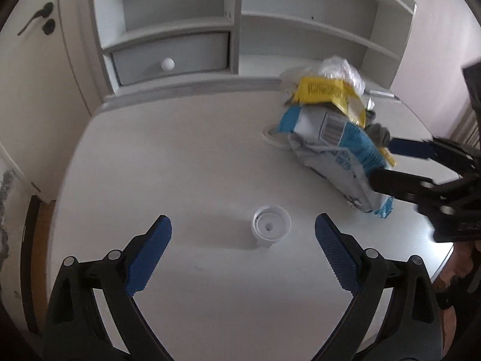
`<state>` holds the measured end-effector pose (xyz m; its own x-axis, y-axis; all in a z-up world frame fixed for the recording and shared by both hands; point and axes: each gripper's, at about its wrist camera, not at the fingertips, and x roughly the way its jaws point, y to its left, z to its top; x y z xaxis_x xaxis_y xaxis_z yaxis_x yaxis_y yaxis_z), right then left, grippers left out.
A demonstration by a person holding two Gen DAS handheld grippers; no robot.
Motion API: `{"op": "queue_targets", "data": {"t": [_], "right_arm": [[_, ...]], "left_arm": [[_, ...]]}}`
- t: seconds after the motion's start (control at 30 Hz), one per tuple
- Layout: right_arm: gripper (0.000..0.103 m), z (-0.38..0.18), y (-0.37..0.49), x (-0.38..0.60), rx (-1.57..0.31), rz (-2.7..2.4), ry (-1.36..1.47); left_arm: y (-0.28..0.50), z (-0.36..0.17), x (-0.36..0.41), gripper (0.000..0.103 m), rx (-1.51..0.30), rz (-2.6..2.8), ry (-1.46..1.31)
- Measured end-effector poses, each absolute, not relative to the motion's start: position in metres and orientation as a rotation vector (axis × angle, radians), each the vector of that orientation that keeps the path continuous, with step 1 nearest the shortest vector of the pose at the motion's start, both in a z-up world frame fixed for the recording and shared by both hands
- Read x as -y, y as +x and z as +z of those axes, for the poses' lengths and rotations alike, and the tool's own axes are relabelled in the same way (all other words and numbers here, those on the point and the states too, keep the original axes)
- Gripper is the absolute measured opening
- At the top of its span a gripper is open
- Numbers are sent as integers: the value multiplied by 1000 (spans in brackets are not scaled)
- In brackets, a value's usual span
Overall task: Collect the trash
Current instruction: 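Grasp the white bottle cap with left tool while right tool grasps the blue-white wrapper, then carry the cap and blue-white wrapper over the black bin and release them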
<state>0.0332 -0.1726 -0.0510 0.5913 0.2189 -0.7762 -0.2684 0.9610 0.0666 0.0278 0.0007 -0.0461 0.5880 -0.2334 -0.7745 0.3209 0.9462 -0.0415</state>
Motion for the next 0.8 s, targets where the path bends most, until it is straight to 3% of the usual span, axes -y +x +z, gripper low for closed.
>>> {"op": "queue_targets", "data": {"t": [0.13, 0.17, 0.2, 0.27, 0.3, 0.37, 0.43, 0.8], "right_arm": [[60, -61, 44, 160, -918, 260, -94], [47, -65, 46, 157, -926, 245, -111], [41, -66, 49, 151, -930, 245, -117], [36, -64, 47, 155, -916, 248, -113], [35, -61, 44, 154, -903, 258, -106], [33, -53, 40, 152, -881, 280, -100], [31, -44, 33, 150, -867, 308, -80], [30, 5, 3, 177, -797, 346, 56]], "left_arm": [[42, -60, 2, 93, -907, -339, 121], [47, -63, 2, 93, -913, -342, 119], [48, -65, 3, 93, -913, -343, 118], [48, -67, 5, 88, -912, -344, 128], [48, -68, 6, 82, -909, -348, 134], [47, -70, 7, 51, -913, -340, 144], [43, -69, 6, 29, -905, -326, 158], [17, -32, 6, 29, -819, -296, 134]]}}
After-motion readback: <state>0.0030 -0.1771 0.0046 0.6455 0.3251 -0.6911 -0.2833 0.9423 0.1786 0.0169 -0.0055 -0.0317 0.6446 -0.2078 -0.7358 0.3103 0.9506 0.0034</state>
